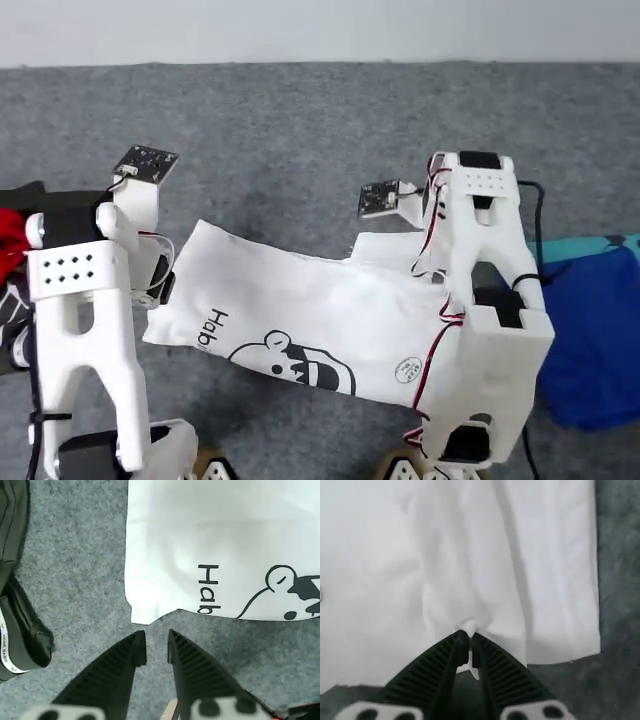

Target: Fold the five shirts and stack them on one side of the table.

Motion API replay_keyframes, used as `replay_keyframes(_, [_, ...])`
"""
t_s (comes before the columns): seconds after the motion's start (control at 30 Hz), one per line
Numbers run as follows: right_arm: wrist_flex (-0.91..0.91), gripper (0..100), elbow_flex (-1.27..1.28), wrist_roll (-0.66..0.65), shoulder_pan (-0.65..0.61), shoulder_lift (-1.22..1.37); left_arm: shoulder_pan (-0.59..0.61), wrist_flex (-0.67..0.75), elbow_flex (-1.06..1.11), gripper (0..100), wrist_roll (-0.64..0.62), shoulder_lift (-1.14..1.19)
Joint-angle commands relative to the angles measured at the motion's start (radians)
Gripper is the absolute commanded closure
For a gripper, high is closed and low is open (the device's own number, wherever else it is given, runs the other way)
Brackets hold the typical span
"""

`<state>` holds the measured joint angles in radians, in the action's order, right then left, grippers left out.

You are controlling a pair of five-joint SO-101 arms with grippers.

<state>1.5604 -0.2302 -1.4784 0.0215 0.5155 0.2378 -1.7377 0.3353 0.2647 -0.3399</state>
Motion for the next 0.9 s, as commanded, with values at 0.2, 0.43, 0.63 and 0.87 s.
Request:
replay_keyframes(0.2, [0.188, 98.7, -0.091, 0.037, -0.013, -0.005, -0.014, 0.0, -0.005, 92, -0.008, 0.0])
replay_keyframes(0.43, [0.226, 98.7, -0.086, 0.123, -0.021, -0.035, -0.014, 0.0, -0.005, 92, -0.008, 0.0])
replay_keyframes(0.63, [0.223, 98.7, 0.046, 0.189, -0.119, -0.153, -0.014, 0.0, -0.005, 92, -0.008, 0.0])
replay_keyframes(0.87, [0.14, 98.7, 0.232, 0.264, -0.189, -0.274, -0.014, -0.002, -0.005, 92, -0.008, 0.0])
